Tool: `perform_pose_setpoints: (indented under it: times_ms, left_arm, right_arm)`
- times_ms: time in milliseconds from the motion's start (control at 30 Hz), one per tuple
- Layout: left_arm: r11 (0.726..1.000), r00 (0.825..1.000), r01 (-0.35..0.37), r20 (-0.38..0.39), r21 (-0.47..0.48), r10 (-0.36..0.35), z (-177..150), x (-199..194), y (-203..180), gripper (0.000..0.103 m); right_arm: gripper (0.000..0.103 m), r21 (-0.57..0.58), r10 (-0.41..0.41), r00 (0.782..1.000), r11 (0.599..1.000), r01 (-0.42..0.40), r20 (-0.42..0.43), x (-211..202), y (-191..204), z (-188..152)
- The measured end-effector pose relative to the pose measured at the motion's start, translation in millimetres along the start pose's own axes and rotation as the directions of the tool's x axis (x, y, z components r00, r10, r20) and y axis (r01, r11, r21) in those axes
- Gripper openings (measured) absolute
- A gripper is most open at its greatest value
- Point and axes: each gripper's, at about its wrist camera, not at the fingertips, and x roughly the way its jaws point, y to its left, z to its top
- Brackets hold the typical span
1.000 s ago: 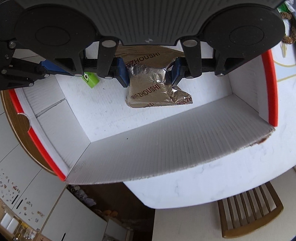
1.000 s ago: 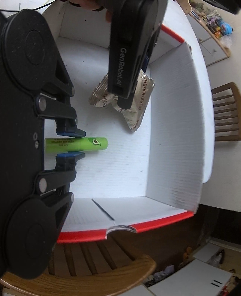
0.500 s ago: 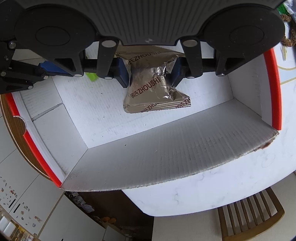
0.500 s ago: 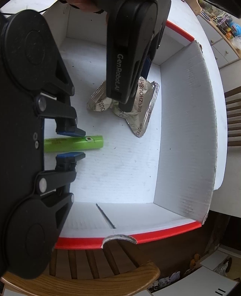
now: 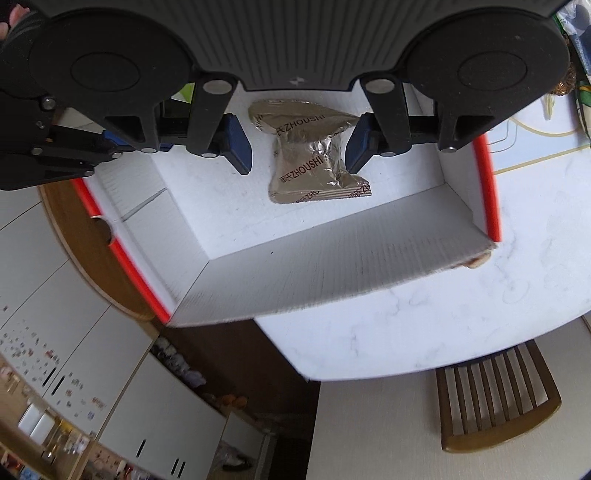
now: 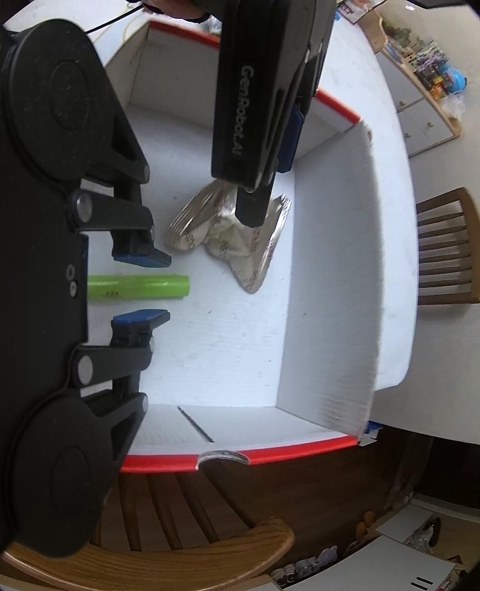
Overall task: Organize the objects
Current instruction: 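Open both tools to drop the items and withdraw from the box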
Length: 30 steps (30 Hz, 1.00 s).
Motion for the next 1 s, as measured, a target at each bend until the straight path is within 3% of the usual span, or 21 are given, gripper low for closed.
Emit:
perform_pose_setpoints:
  times_ms: [633, 767, 900, 1000]
  left_arm:
    - [0.999, 0.978, 0.053, 0.201, 0.002, -0.052, -42.0, -115.5, 41.8, 0.055]
    - [0.998, 0.97, 0.057, 0.237, -0.016, -0.052, -56.8, -139.4, 62.0, 0.061]
    - [0.998, 0.963, 0.048, 0.267, -0.029, -0.038, -74.0, -160.9, 83.9, 0.062]
    - [0.998, 0.959, 0.046, 0.282, -0.043, -0.032, -87.3, -176.0, 102.9, 0.065]
  right_arm:
    - [0.035, 0.0, 0.055, 0.983, 0.998, -0.056, 0.174, -75.0, 48.5, -8.7]
    - [0.039, 0.009, 0.057, 0.979, 0.998, -0.06, 0.198, -84.8, 64.1, -13.2]
    - [0.059, 0.013, 0.056, 0.972, 0.998, -0.061, 0.23, -92.2, 84.4, -17.4]
    - [0.062, 0.005, 0.057, 0.968, 0.998, -0.06, 0.246, -94.2, 102.9, -19.4]
